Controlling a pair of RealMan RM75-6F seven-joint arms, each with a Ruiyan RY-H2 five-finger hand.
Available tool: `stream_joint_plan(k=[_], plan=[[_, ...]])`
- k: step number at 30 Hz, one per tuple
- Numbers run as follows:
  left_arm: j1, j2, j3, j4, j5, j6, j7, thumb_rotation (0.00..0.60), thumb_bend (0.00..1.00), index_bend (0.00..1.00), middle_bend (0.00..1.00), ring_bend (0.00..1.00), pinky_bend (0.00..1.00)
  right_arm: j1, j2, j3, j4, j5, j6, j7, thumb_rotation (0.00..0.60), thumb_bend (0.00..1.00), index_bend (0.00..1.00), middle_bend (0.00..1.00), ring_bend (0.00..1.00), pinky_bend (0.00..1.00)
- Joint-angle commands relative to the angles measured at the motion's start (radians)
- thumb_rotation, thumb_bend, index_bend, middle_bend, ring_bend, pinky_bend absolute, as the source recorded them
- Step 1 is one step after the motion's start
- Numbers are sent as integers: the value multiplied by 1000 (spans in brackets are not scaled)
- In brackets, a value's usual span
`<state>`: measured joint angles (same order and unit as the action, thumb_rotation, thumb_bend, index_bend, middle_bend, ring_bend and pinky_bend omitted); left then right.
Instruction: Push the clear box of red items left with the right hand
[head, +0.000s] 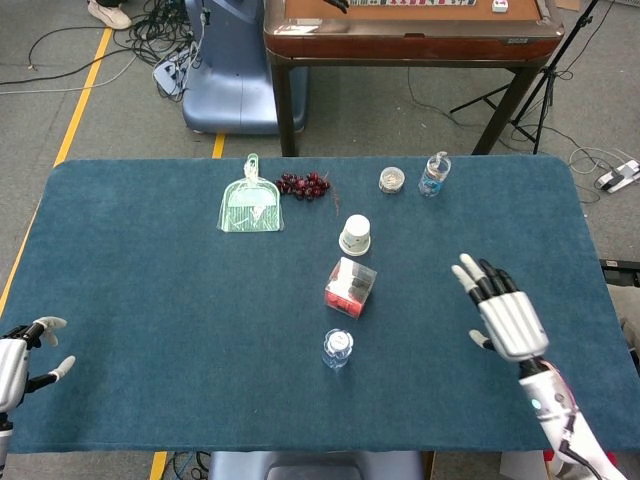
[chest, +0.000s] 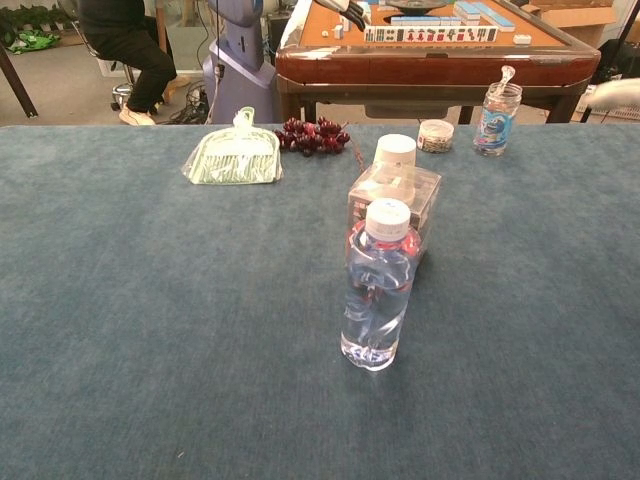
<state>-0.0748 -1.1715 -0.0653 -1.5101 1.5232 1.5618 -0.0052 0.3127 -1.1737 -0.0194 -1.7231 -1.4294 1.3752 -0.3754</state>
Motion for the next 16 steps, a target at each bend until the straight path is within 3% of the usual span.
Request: stream_joint_plan(k=[1,7,16], plan=[[-3,2,5,-8,3,-8,12,600,168,380,536,514,632,-97,51,-49,-41,65,71,7,600,0,85,70,0,178],[-9,-5,12,-15,8,-21,35,600,168,380,536,513,618,-182,78,-66,-30,48,143,86,600,0,94,87,0,178],[-10,-14,14,-21,5,-24,48,600,168,381,536,513,618,-214,114,-39,-12,6,171,165,600,0,102,105,1,178]])
